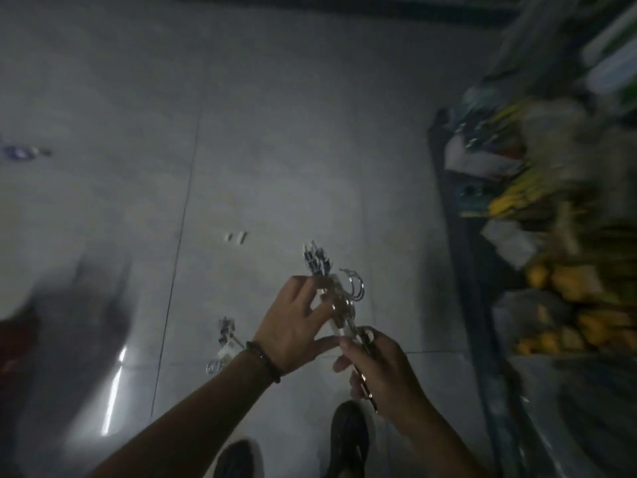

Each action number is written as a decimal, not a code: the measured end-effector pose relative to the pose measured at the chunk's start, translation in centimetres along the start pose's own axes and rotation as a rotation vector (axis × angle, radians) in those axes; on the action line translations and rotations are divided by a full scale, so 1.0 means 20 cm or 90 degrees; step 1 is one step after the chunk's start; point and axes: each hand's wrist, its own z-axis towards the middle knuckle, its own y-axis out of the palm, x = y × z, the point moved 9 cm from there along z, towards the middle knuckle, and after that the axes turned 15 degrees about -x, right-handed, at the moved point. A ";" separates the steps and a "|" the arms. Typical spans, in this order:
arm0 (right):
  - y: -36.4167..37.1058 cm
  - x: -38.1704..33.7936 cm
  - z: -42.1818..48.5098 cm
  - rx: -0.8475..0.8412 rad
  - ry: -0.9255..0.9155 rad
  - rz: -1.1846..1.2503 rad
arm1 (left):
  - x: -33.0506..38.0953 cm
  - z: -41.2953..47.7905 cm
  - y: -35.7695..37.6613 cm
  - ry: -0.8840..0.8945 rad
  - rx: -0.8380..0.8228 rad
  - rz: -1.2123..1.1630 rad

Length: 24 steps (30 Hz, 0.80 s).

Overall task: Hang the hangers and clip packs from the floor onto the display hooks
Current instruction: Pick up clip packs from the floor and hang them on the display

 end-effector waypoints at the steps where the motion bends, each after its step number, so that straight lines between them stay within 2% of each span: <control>1: -0.01 -0.12 -0.14 0.015 -0.018 0.010 | 0.13 0.05 -0.15 0.046 0.012 0.011; 7: -0.11 -0.55 -0.98 0.199 -0.082 0.194 | 0.83 0.16 -0.79 0.228 -0.028 0.097; 11: -0.23 -0.66 -1.54 0.359 -0.106 0.098 | 1.24 0.20 -1.07 0.349 -0.098 0.081; 13: -0.33 -0.71 -1.83 0.451 -0.128 0.016 | 1.44 0.26 -1.13 0.359 -0.172 0.082; 15: -0.43 -0.71 -2.10 0.513 -0.147 -0.027 | 1.60 0.34 -1.18 0.316 -0.223 -0.044; 18: -0.58 -0.65 -2.46 0.561 -0.181 -0.014 | 1.83 0.43 -1.17 0.172 -0.303 -0.406; 21: -0.76 -0.52 -2.79 0.631 -0.165 -0.065 | 2.12 0.56 -1.10 0.080 -0.325 -0.568; 24: -0.94 -0.38 -3.08 0.708 -0.126 -0.080 | 2.45 0.67 -1.01 0.000 -0.351 -0.826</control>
